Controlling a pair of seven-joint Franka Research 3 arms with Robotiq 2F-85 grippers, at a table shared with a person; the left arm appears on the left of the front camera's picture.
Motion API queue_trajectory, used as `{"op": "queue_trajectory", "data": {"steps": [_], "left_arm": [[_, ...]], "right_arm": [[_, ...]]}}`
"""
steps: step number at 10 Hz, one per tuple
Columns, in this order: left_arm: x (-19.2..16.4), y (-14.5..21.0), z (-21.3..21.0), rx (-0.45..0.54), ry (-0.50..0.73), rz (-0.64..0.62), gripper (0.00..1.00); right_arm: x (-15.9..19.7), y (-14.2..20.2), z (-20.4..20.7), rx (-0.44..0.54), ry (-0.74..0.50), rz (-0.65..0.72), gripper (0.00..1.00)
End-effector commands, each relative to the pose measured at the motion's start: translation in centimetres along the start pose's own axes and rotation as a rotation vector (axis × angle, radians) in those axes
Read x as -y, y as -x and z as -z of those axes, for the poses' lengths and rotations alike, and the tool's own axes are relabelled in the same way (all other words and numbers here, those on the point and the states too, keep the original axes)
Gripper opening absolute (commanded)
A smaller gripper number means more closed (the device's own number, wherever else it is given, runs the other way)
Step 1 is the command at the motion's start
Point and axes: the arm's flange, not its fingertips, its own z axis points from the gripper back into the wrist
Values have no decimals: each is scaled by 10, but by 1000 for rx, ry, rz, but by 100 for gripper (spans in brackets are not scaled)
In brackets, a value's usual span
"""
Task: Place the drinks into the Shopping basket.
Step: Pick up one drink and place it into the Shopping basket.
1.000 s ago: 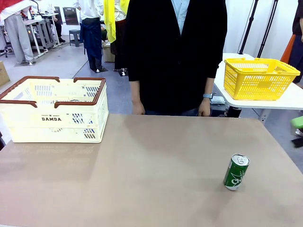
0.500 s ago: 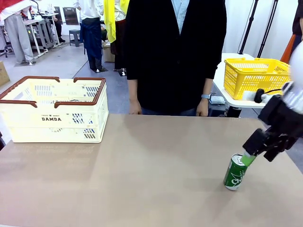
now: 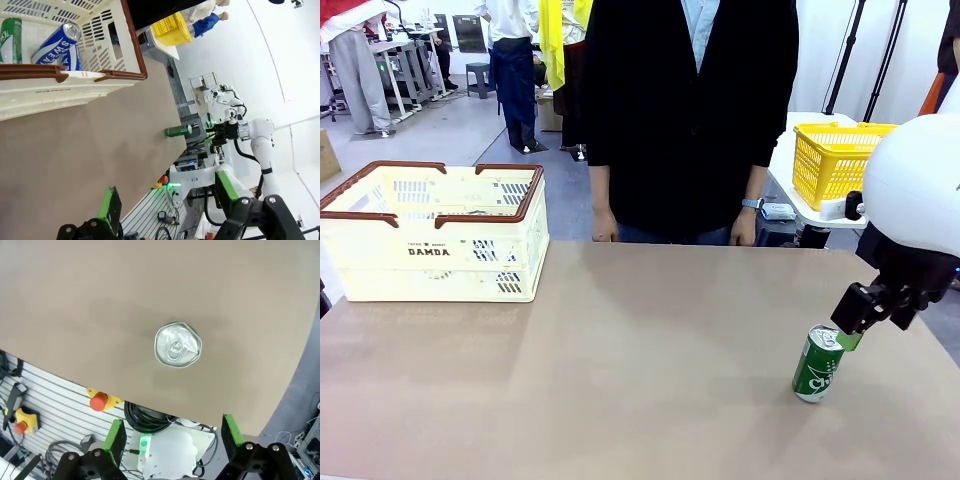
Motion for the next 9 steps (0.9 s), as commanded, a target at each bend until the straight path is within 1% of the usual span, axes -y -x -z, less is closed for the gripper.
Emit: {"op": "queue_trajectory", "data": {"steps": [1, 2, 3, 5, 7, 9], "left_arm": [[-1, 3, -1, -7, 0, 20, 100], [-1, 3, -1, -7, 0, 20, 100], [-1, 3, -1, -7, 0, 20, 100], [-1, 3, -1, -7, 0, 20, 100], [-1, 3, -1, -7, 0, 20, 100], [-1, 3, -1, -7, 0, 20, 100]], "right_arm": [[1, -2, -1, 10, 14, 1, 100], [7, -11, 8, 46, 19, 91, 100], [14, -18, 18, 75, -9, 126, 100], [26, -28, 37, 86, -73, 180, 100], [34, -40, 51, 52, -129, 204, 100], [31, -49, 67, 12, -122, 227, 100]]}}
